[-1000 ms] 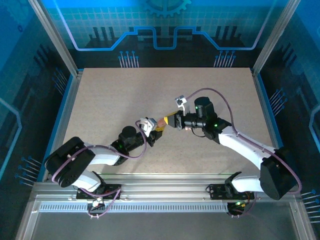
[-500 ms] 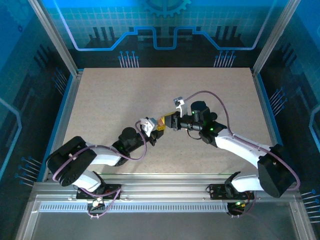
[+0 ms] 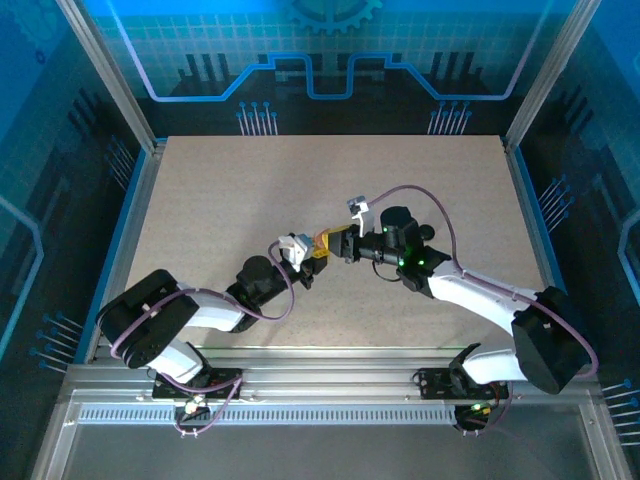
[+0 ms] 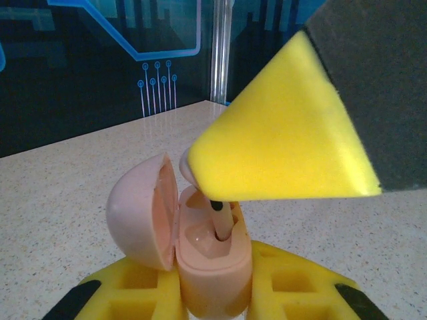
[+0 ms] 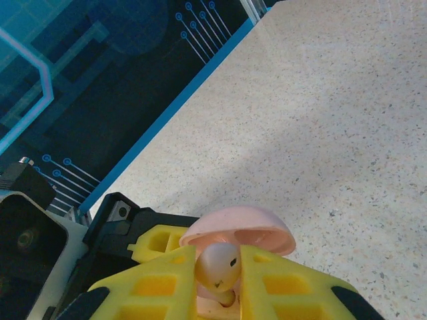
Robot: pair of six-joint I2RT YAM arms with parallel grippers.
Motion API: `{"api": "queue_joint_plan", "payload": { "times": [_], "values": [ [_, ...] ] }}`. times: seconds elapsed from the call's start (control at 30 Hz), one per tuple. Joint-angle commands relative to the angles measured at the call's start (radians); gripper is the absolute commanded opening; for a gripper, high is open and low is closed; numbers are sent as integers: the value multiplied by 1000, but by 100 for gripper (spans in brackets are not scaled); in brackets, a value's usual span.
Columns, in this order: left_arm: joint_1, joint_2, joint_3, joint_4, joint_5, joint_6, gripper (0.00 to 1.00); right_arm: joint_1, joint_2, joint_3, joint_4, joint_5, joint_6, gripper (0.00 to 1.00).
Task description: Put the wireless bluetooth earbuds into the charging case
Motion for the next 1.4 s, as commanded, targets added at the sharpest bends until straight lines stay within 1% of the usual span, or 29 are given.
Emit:
{"api": "queue_joint_plan", "payload": {
  "times": [0.0, 0.27, 0.57, 1.13, 1.27, 1.37],
  "values": [
    [-5, 9, 1, 124, -24, -29, 12, 15, -9, -19, 27, 14, 15, 20],
    [-5, 9, -3, 143, -20, -28, 12, 15, -17, -35, 6, 27, 24, 20],
    [-5, 2, -4, 143, -16, -28, 12, 15, -22, -24, -30, 41, 24, 33],
    [-5, -12, -8, 129, -5, -26, 12, 10, -65, 3, -78, 59, 6, 44],
    [-6, -15, -10, 119, -3, -18, 12, -3, -112, 10, -145, 67, 10, 46],
    [-6, -23, -14, 107, -2, -8, 12, -12, -150, 50, -289, 88, 51, 51]
  ]
}}
